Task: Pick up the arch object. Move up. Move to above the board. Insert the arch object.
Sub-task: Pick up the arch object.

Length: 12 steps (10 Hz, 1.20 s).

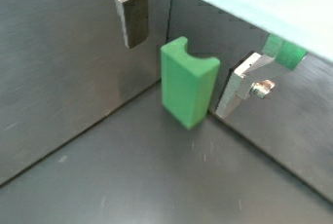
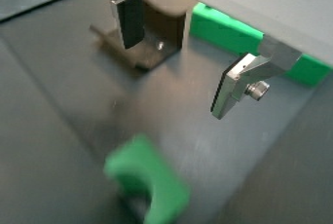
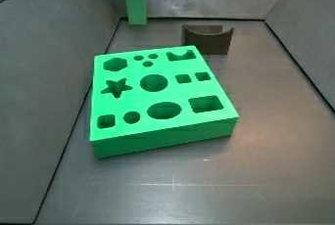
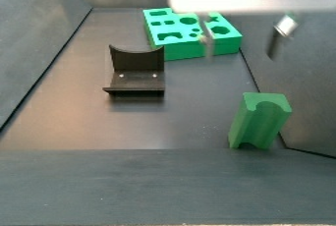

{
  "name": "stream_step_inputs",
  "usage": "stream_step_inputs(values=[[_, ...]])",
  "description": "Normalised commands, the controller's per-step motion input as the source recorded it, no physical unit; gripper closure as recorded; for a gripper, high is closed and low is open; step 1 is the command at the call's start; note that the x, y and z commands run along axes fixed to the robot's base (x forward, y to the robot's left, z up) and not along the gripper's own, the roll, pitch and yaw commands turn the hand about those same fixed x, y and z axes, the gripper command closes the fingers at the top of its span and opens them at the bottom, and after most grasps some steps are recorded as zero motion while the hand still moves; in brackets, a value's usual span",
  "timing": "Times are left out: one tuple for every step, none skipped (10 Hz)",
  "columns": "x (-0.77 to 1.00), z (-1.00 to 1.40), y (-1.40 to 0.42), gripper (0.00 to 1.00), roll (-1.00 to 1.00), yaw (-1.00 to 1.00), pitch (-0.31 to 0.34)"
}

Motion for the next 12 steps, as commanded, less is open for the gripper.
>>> stream_step_inputs(values=[[-0.45, -0.39, 0.94, 0.00, 0.08, 0.00, -0.017], [-0.35, -0.34, 0.94, 0.00, 0.06, 0.00, 0.000], [-0.20, -0.30, 0.75, 0.00, 0.06, 0.00, 0.000], [0.01, -0.17, 0.46, 0.00, -0.12, 0.00, -0.047], [0.00, -0.11, 0.28, 0.00, -0.21, 0.00, -0.101], [0.00, -0.14, 0.19, 0.00, -0.21, -0.01, -0.143], [-0.06, -0.15, 0.08, 0.00, -0.29, -0.02, -0.211], [-0.14, -0.18, 0.04, 0.00, -0.30, -0.07, -0.237], [-0.17, -0.18, 0.00, 0.00, -0.34, -0.16, -0.266], [-0.11, -0.23, 0.00, 0.00, -0.36, -0.27, -0.286], [-0.13, -0.30, -0.03, 0.00, -0.29, -0.26, -0.306], [-0.07, -0.43, -0.03, 0.00, -0.19, -0.17, -0.291]])
